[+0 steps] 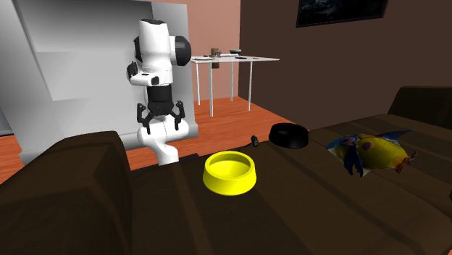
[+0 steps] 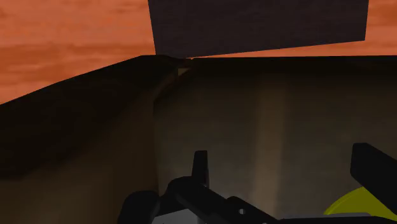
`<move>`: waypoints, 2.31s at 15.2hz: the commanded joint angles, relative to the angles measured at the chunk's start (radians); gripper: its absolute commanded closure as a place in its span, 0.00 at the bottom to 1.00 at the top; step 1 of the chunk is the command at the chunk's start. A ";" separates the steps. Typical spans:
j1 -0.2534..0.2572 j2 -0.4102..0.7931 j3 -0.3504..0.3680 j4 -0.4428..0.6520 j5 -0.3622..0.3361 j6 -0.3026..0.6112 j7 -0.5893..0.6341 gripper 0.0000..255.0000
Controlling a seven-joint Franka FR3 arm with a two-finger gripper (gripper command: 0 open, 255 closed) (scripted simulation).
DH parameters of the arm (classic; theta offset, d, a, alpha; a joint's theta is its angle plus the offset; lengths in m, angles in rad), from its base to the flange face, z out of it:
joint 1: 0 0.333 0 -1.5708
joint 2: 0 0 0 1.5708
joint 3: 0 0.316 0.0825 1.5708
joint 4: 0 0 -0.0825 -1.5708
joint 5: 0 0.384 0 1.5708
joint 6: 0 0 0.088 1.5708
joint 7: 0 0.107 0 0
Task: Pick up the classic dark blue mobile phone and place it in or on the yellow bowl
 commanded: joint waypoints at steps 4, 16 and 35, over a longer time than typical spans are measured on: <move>0.037 0.052 0.031 0.007 0.054 0.025 0.017 0.00; 0.178 0.294 0.151 0.097 0.254 0.119 0.062 0.00; 0.317 0.590 0.294 0.233 0.428 0.262 0.084 0.00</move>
